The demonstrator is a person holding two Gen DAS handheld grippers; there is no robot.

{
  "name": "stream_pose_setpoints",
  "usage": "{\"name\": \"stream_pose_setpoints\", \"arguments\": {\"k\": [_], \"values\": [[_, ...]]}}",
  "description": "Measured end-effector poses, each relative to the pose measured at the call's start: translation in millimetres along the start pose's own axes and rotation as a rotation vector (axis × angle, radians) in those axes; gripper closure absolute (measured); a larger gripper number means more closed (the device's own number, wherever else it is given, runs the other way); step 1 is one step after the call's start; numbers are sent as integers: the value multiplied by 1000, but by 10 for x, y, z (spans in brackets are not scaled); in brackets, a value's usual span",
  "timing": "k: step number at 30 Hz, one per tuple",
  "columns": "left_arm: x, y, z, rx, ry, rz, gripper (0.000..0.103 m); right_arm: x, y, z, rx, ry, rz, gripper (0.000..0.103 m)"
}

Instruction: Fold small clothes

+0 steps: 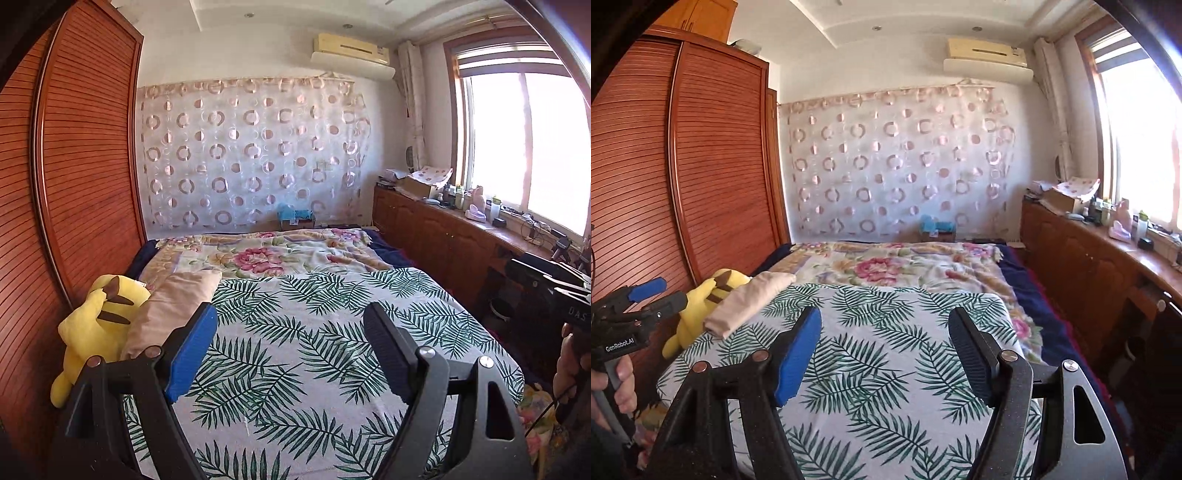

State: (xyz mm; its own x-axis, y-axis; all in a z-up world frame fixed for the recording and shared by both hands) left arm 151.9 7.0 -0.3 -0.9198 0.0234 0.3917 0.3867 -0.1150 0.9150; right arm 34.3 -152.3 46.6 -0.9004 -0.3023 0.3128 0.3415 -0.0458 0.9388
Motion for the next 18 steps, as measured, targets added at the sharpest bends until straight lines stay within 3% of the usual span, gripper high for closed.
{"name": "stream_pose_setpoints", "arguments": {"k": [18], "values": [[-12,6,-13,-4,1,1,21,-119,-26,-111,8,-33,-5,30]]}}
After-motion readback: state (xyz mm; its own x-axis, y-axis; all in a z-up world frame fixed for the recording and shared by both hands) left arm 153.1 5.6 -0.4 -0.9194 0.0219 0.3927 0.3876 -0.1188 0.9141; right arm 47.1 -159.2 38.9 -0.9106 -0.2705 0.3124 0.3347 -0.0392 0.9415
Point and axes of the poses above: each gripper's, at about its wrist camera, not at the fingertips, and x roughly against the way its jaws point, z to its left, y to its top, the point moved 9 cm from there along -x, roughly the way its jaws point, and after that the axes turned 7 degrees about -x, right-handed, at the moved point
